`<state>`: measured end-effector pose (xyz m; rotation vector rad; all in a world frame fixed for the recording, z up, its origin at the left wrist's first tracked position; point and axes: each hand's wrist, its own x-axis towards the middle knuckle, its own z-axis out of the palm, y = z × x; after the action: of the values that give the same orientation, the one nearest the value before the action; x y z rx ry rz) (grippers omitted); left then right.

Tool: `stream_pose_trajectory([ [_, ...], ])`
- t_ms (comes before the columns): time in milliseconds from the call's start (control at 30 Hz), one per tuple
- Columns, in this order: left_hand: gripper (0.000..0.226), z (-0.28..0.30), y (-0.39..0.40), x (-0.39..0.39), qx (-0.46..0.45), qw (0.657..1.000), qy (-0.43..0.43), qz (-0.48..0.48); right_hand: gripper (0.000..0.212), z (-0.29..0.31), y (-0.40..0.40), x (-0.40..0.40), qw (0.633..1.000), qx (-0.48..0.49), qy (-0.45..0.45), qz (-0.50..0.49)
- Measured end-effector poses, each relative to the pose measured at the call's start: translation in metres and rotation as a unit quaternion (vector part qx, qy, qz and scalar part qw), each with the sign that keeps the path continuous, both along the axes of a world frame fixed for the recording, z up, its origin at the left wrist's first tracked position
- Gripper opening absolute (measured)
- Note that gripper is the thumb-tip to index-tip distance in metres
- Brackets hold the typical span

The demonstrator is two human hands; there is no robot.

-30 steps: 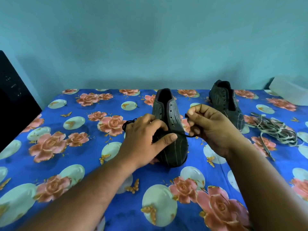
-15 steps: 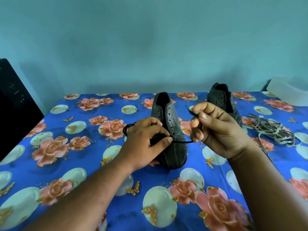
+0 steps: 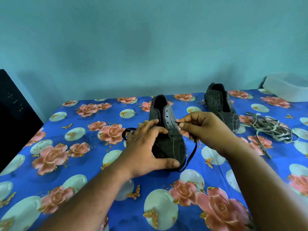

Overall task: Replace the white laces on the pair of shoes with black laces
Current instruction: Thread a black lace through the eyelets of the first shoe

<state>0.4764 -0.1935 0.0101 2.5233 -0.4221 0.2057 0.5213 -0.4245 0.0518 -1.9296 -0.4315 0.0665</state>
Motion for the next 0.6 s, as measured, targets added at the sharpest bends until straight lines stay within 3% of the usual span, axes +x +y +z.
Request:
stream_pose_trajectory([
  [67, 0.088, -0.002, -0.003, -0.002, -0.034, 0.999, -0.002, 0.013, 0.004, -0.002, 0.001, 0.000, 0.994, -0.075, -0.075, -0.022],
  [133, 0.070, -0.004, -0.006, -0.001, -0.071, 0.995, -0.052, 0.050, 0.010, -0.006, 0.001, -0.001, 0.982, -0.135, -0.127, -0.023],
  [333, 0.036, -0.011, -0.007, 0.009, 0.014, 0.983, -0.160, 0.090, 0.008, -0.007, 0.003, -0.004, 0.935, -0.276, -0.221, -0.026],
  [600, 0.059, -0.010, -0.018, 0.004, 0.071, 0.988, -0.096, 0.097, 0.020, -0.009, 0.020, -0.012, 0.880, -0.378, -0.284, -0.051],
])
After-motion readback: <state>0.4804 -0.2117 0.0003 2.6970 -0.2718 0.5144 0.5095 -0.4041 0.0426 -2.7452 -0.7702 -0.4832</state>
